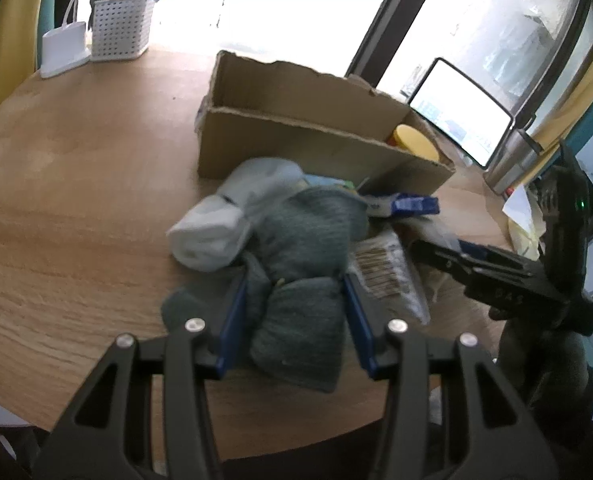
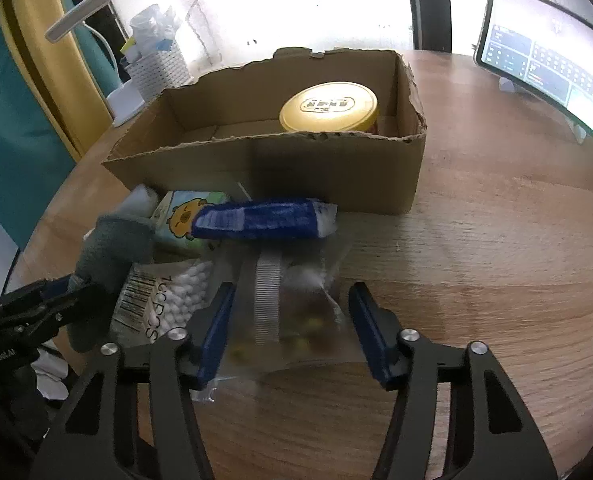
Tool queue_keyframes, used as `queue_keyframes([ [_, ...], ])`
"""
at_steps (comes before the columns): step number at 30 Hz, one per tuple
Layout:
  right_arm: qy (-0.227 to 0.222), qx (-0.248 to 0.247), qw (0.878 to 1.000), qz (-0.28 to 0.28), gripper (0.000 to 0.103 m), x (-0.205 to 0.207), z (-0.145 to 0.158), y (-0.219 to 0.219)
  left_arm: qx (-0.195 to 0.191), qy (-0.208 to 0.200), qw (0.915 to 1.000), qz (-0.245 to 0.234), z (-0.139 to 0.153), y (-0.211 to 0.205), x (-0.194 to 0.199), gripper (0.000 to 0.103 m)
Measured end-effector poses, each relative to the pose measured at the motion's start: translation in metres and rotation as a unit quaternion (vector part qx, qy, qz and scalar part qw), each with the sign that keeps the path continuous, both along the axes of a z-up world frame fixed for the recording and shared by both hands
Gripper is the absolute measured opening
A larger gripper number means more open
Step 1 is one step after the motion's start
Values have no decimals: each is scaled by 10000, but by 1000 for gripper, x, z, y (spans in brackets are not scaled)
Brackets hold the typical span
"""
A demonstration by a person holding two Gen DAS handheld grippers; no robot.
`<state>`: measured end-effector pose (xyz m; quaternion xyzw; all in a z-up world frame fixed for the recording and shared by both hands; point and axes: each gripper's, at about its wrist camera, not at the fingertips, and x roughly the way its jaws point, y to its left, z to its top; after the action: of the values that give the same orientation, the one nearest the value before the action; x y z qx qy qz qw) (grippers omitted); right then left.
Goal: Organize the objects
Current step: 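Grasp the grey socks with the left tool while the right tool grasps the clear food bag, then carry the grey socks and the clear bag with both tools over the cardboard box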
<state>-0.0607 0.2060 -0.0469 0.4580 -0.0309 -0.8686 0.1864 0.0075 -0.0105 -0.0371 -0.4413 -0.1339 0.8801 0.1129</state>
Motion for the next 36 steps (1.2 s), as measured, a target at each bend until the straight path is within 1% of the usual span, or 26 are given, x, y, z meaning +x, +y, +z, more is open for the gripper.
queue_keyframes([
  [4,80,53,10000,-5,57,3,5,2,-19,142,9999,-36,10,3,1,48],
  [13,297,144,9994,-62,56,17,20,8,-4,304,9994,-149,20,11,4,48],
  [22,457,219,9987,-103,53,30,33,13,-22,476,9988,-88,33,10,6,48],
  [30,371,260,9989,-100,52,33,27,13,-31,477,9988,-93,37,11,5,48],
  [36,489,247,9984,-127,52,36,37,17,-54,525,9986,-22,42,8,4,48],
])
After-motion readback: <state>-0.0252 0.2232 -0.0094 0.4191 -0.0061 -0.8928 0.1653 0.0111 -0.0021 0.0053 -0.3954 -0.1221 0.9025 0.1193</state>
